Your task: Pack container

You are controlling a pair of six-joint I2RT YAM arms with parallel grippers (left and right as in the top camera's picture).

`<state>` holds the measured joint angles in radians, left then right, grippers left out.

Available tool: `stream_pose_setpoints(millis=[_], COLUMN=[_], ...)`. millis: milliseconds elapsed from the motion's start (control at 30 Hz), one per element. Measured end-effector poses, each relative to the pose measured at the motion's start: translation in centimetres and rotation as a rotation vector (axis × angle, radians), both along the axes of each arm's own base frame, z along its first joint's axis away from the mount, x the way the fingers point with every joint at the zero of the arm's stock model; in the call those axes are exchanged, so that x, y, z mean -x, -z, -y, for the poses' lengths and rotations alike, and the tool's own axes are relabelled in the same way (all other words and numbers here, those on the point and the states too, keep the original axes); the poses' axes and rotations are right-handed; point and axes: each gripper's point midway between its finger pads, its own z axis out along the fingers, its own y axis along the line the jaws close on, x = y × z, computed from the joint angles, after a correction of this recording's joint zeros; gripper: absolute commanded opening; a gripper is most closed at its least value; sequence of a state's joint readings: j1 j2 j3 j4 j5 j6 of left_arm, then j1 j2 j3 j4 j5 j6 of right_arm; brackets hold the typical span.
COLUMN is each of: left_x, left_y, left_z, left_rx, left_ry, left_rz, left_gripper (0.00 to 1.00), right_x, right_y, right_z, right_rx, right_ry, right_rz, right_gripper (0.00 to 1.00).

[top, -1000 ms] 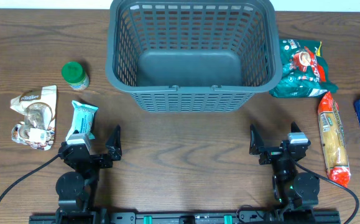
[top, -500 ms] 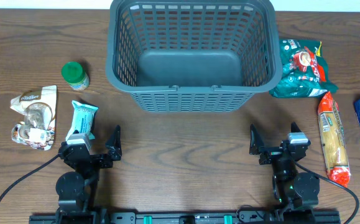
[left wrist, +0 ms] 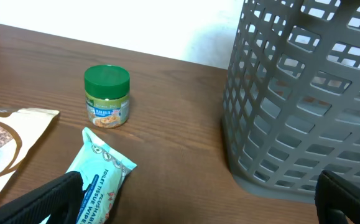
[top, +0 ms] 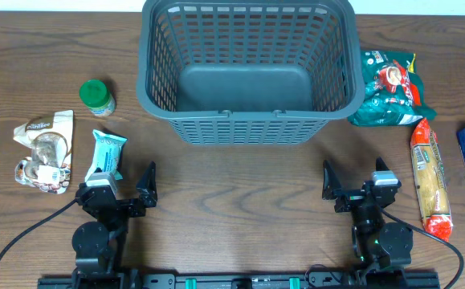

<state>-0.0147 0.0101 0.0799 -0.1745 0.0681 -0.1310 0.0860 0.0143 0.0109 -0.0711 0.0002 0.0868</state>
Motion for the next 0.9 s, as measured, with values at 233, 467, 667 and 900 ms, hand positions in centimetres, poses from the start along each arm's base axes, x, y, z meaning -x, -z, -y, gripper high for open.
stream_pose_setpoints(millis=[233,467,667,900], left_x=[0.0,0.0,0.0,0.0], left_y=[0.0,0.0,0.0,0.0], left_z=[0.0,0.0,0.0,0.0], left_rx=[0.0,0.0,0.0,0.0], left_ry=[0.0,0.0,0.0,0.0], left_rz=[0.0,0.0,0.0,0.0], left_gripper=[0.99,0.99,0.99,0.99], right_x=[0.0,0.0,0.1,1.4], right_y=[0.0,0.0,0.3,-1.2], right_z=[-0.1,-0.3,-0.8,0.1], right_rx=[0.0,-0.017,-0.042,-0.049], right_ry=[-0.004,-0.014,-0.042,0.009], right_rz=[0.0,-0.002,-0.023,-0.115], right_gripper=[0.99,0.99,0.99,0.99])
